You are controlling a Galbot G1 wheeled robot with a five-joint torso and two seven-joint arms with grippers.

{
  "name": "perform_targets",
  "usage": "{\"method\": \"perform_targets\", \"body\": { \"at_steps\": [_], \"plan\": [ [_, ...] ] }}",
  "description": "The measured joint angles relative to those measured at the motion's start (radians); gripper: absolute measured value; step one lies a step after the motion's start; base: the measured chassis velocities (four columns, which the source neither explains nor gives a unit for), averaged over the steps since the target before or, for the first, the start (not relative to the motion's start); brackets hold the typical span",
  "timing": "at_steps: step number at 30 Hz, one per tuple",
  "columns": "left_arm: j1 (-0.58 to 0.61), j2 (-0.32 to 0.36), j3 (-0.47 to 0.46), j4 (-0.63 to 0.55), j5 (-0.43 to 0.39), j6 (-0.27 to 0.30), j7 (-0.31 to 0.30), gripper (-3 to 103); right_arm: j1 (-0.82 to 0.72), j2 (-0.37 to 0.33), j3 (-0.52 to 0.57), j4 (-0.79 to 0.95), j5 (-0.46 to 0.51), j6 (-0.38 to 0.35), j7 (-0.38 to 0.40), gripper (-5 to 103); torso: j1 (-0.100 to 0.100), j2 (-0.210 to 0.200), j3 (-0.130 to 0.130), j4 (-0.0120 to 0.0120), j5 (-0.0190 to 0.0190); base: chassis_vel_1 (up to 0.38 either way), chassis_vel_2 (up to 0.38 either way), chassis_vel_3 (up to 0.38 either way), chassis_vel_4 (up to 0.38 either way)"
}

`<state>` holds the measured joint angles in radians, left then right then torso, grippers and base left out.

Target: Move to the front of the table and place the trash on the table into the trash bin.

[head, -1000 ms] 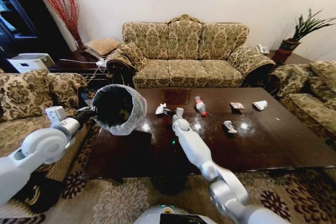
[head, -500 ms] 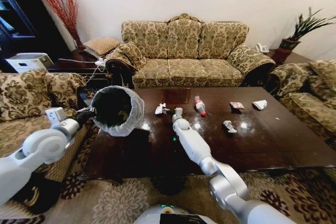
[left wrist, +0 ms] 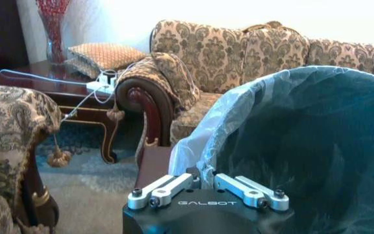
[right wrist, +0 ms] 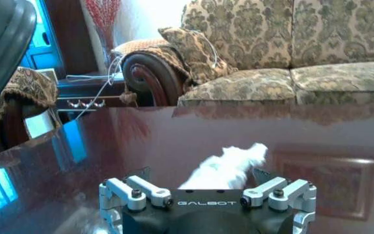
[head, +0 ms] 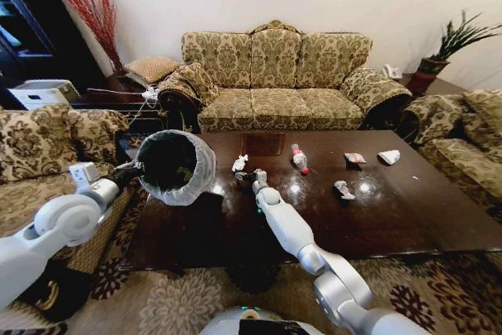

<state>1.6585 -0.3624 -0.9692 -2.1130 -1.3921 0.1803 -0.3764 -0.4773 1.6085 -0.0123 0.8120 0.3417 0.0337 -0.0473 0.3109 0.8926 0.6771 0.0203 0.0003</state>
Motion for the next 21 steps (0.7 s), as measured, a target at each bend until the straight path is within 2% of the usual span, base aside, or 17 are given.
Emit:
{"method": "perform_targets", "body": {
  "at_steps": [5, 7, 11, 12, 16, 18, 19, 21],
  "plan": [
    [0.003, 0.001, -0.003, -0.003, -0.001, 0.0, -0.003, 0, 0.023, 0.0, -0.02, -0.025, 0.008, 0.005, -0.001, 100, 0.001, 0.0, 0.0, 0.0002, -0.001, -0.001, 0.126, -0.006, -0.129],
    [0.005, -0.001, -0.003, -0.009, -0.002, 0.0, -0.005, 0, 0.031, 0.0, -0.026, -0.031, 0.014, -0.021, 0.0, 101, 0.001, 0.0, 0.0, 0.0003, -0.0007, 0.016, 0.084, 0.009, -0.077],
    [0.005, -0.002, -0.003, -0.013, -0.002, 0.0, -0.008, 0, 0.025, -0.001, -0.03, -0.028, 0.007, -0.056, 0.003, 90, 0.0, 0.0, 0.0, 0.0001, 0.0, 0.0, 0.0, 0.0, 0.0],
    [0.005, -0.002, -0.003, -0.013, -0.002, 0.0, -0.008, 0, 0.025, -0.001, -0.03, -0.028, 0.007, -0.056, 0.003, 90, 0.0, 0.0, 0.0, 0.0001, 0.0, 0.0, 0.0, 0.0, 0.0],
    [0.005, -0.004, -0.004, -0.011, -0.003, 0.0, -0.008, 0, 0.013, -0.001, -0.031, -0.02, -0.006, -0.079, 0.033, 75, 0.0, 0.0, 0.0, 0.0, 0.0, 0.0, 0.0, 0.0, 0.0],
    [0.005, -0.005, -0.004, -0.011, -0.003, 0.0, -0.008, 0, 0.012, -0.001, -0.031, -0.019, -0.007, -0.082, 0.04, 75, 0.0, 0.0, 0.0, 0.0, 0.0, 0.0, 0.0, 0.0, 0.0],
    [0.005, -0.006, -0.004, -0.011, -0.003, 0.0, -0.008, 0, 0.012, -0.001, -0.029, -0.019, -0.007, -0.084, 0.045, 67, 0.0, 0.0, 0.0, 0.0, -0.0005, 0.0, 0.0, 0.0, 0.0],
    [0.005, -0.007, -0.004, -0.011, -0.003, 0.0, -0.009, 0, 0.012, -0.001, -0.028, -0.019, -0.007, -0.087, 0.047, 67, 0.0, 0.0, 0.0, 0.0001, -0.0005, 0.0, 0.0, 0.0, 0.0]
  ]
}}
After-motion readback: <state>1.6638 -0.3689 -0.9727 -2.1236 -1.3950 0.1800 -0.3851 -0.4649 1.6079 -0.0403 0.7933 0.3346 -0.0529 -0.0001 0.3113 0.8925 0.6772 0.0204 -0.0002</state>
